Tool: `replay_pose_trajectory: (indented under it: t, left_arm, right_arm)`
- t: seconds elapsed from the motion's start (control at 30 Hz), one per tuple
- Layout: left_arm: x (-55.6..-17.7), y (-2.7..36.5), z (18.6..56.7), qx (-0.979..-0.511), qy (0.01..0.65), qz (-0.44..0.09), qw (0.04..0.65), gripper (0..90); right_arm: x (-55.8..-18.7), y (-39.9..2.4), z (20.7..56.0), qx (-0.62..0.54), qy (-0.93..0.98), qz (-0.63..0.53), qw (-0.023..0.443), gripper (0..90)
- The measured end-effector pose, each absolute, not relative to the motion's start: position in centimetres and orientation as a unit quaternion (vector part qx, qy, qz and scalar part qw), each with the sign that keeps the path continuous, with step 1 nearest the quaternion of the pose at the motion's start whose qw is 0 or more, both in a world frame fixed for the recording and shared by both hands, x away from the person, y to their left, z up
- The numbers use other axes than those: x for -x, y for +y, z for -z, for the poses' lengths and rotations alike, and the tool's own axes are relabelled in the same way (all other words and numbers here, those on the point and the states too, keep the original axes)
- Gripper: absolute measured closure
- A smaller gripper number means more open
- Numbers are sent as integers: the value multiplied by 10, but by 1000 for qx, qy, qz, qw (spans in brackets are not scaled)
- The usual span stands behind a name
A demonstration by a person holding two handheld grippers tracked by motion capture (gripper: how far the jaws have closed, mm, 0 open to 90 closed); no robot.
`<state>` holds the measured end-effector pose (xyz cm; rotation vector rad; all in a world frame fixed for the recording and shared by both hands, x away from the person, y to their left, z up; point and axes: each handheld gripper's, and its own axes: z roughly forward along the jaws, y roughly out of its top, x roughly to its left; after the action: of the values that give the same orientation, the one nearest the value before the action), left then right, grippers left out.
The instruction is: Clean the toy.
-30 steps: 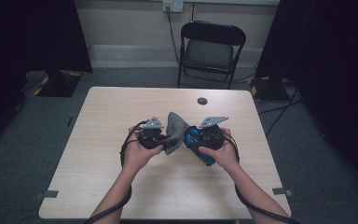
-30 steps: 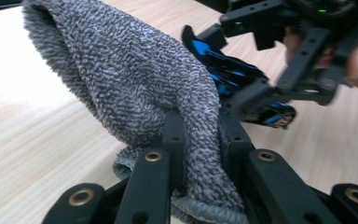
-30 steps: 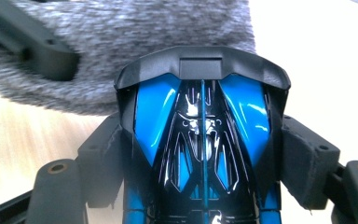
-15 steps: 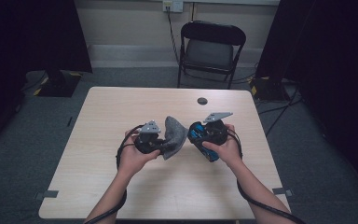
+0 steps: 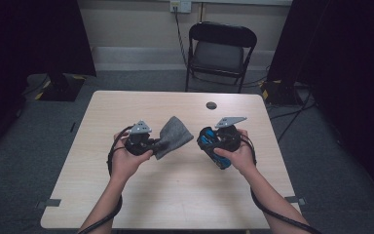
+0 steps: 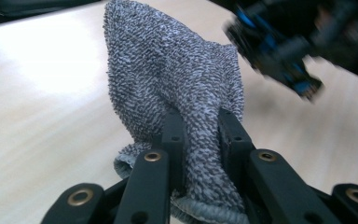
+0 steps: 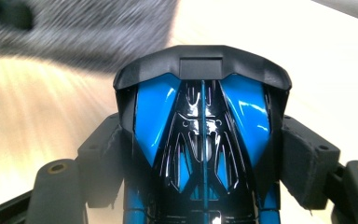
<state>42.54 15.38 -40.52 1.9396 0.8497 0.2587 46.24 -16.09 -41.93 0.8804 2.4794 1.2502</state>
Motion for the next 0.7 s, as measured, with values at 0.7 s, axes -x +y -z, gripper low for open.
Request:
replay_pose_trajectory:
  t: [0.7]
  left_arm:
    - [-447,109,401,-795,341,-102,492,760]
  right_arm:
    - [-443,-127,418,-256,858,-433,102,256]
